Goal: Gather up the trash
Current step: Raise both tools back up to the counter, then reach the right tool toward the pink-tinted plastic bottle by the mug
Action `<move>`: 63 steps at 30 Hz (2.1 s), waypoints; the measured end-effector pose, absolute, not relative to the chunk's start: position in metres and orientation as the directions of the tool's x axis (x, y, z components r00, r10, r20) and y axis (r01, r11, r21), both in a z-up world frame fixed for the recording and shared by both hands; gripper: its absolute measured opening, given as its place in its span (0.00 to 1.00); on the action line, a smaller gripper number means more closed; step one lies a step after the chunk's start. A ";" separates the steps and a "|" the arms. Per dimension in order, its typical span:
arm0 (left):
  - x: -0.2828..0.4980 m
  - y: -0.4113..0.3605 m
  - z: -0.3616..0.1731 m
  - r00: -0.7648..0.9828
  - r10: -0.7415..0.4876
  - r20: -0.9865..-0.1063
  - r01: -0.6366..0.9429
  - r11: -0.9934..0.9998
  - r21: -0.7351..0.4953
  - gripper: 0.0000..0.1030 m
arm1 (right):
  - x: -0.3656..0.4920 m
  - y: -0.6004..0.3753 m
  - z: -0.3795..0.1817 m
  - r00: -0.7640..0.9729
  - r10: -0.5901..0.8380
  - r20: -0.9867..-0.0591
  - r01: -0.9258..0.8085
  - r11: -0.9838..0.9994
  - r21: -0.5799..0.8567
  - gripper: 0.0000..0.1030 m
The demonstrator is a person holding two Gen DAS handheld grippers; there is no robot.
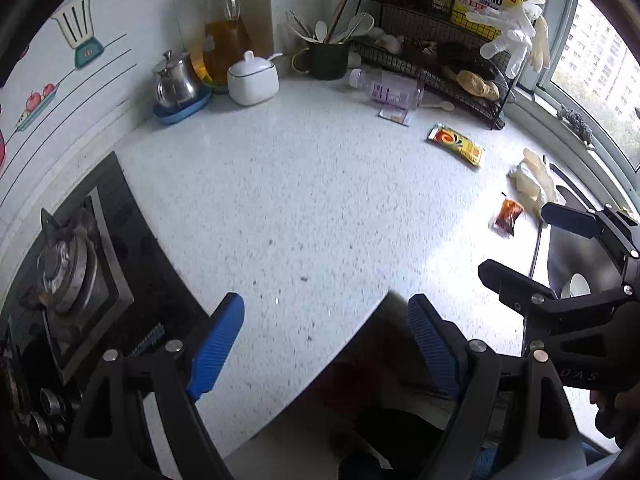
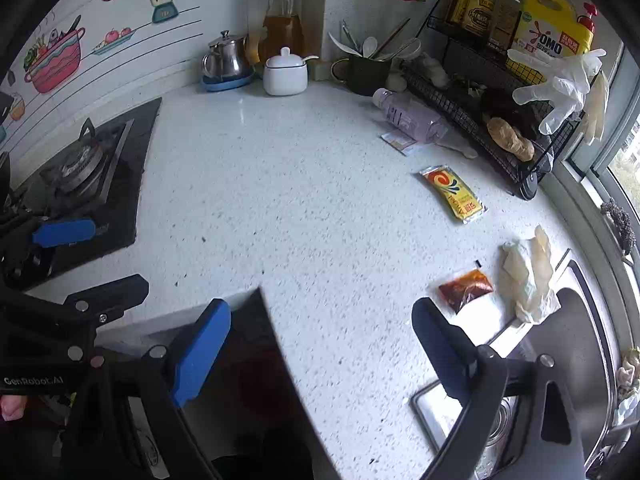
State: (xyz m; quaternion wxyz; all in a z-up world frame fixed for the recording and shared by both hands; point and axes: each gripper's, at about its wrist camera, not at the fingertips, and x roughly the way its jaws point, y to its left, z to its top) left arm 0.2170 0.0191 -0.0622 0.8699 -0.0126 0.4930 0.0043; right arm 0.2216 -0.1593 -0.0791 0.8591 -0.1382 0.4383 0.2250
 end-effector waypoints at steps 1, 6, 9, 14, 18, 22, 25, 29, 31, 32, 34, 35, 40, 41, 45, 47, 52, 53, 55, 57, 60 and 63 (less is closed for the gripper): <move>0.226 0.018 -0.059 0.518 -0.008 -0.855 -0.017 1.000 -0.020 0.80 | 0.231 -0.160 -0.076 0.520 0.265 -0.812 -0.504 0.863 -0.041 0.89; 0.271 0.013 -0.050 0.527 -0.009 -0.850 0.007 1.000 -0.006 0.80 | 0.269 -0.160 -0.061 0.530 0.264 -0.805 -0.502 0.863 -0.048 0.89; 0.301 0.015 -0.046 0.528 -0.010 -0.849 0.017 1.000 -0.001 0.80 | 0.293 -0.158 -0.056 0.536 0.258 -0.804 -0.497 0.866 -0.053 0.89; 0.353 0.024 -0.041 0.532 -0.017 -0.847 0.033 0.999 0.001 0.80 | 0.339 -0.151 -0.050 0.533 0.250 -0.808 -0.484 0.874 -0.049 0.89; 0.399 0.030 -0.038 0.535 -0.024 -0.845 0.063 0.998 0.012 0.80 | 0.378 -0.141 -0.047 0.534 0.249 -0.808 -0.473 0.880 -0.041 0.89; 0.447 0.035 -0.039 0.531 -0.025 -0.847 0.070 0.997 0.015 0.80 | 0.420 -0.133 -0.046 0.529 0.244 -0.813 -0.458 0.889 -0.031 0.89; 0.480 0.038 -0.047 0.522 -0.030 -0.852 0.072 0.997 0.009 0.80 | 0.450 -0.128 -0.049 0.523 0.245 -0.816 -0.460 0.888 -0.029 0.89; 0.517 0.039 -0.063 0.509 -0.032 -0.860 0.068 0.998 0.003 0.80 | 0.489 -0.124 -0.061 0.506 0.249 -0.826 -0.475 0.880 -0.026 0.89; 0.534 0.039 -0.072 0.497 -0.033 -0.867 0.067 0.998 0.001 0.80 | 0.507 -0.122 -0.069 0.487 0.252 -0.836 -0.485 0.875 -0.018 0.89; 0.541 0.039 -0.077 0.489 -0.034 -0.871 0.068 0.998 -0.001 0.80 | 0.515 -0.121 -0.074 0.472 0.258 -0.843 -0.492 0.871 -0.009 0.89; 0.551 0.041 -0.087 0.476 -0.032 -0.879 0.064 0.998 -0.002 0.80 | 0.529 -0.120 -0.083 0.451 0.260 -0.854 -0.505 0.863 -0.004 0.89; 0.556 0.041 -0.092 0.468 -0.028 -0.883 0.059 0.998 0.000 0.80 | 0.534 -0.118 -0.087 0.438 0.261 -0.860 -0.513 0.858 -0.001 0.89; 0.569 0.049 -0.114 0.427 -0.018 -0.904 0.037 0.999 -0.002 0.80 | 0.551 -0.111 -0.108 0.381 0.280 -0.881 -0.559 0.829 0.022 0.89; 0.570 0.050 -0.118 0.420 -0.016 -0.908 0.035 0.999 -0.002 0.80 | 0.553 -0.110 -0.111 0.373 0.281 -0.884 -0.563 0.826 0.024 0.89; 0.572 0.053 -0.124 0.414 -0.022 -0.910 0.025 1.000 -0.013 0.80 | 0.556 -0.106 -0.110 0.393 0.282 -0.875 -0.586 0.810 -0.002 0.89; 0.573 0.054 -0.126 0.412 -0.021 -0.911 0.022 1.000 -0.013 0.80 | 0.560 -0.103 -0.110 0.382 0.282 -0.880 -0.605 0.796 -0.007 0.89; 0.574 0.052 -0.124 0.416 -0.020 -0.909 0.018 1.000 -0.014 0.80 | 0.568 -0.096 -0.112 0.331 0.262 -0.906 -0.649 0.761 -0.017 0.89; 0.574 0.052 -0.125 0.416 -0.019 -0.909 0.018 1.000 -0.013 0.80 | 0.569 -0.095 -0.114 0.323 0.262 -0.909 -0.655 0.756 -0.015 0.89; 0.575 0.053 -0.126 0.417 -0.019 -0.909 0.017 1.000 -0.013 0.80 | 0.570 -0.095 -0.114 0.315 0.267 -0.911 -0.656 0.755 -0.005 0.89; 0.574 0.051 -0.127 0.413 -0.028 -0.910 0.019 1.000 -0.022 0.80 | 0.566 -0.096 -0.114 0.313 0.269 -0.911 -0.653 0.758 0.000 0.75; 0.566 0.049 -0.126 0.410 -0.054 -0.911 0.029 0.999 -0.046 0.80 | 0.556 -0.099 -0.113 0.286 0.293 -0.912 -0.646 0.762 0.042 0.74; 0.554 0.045 -0.125 0.405 -0.070 -0.912 0.046 0.997 -0.057 0.80 | 0.541 -0.105 -0.111 0.272 0.307 -0.912 -0.637 0.768 0.068 0.74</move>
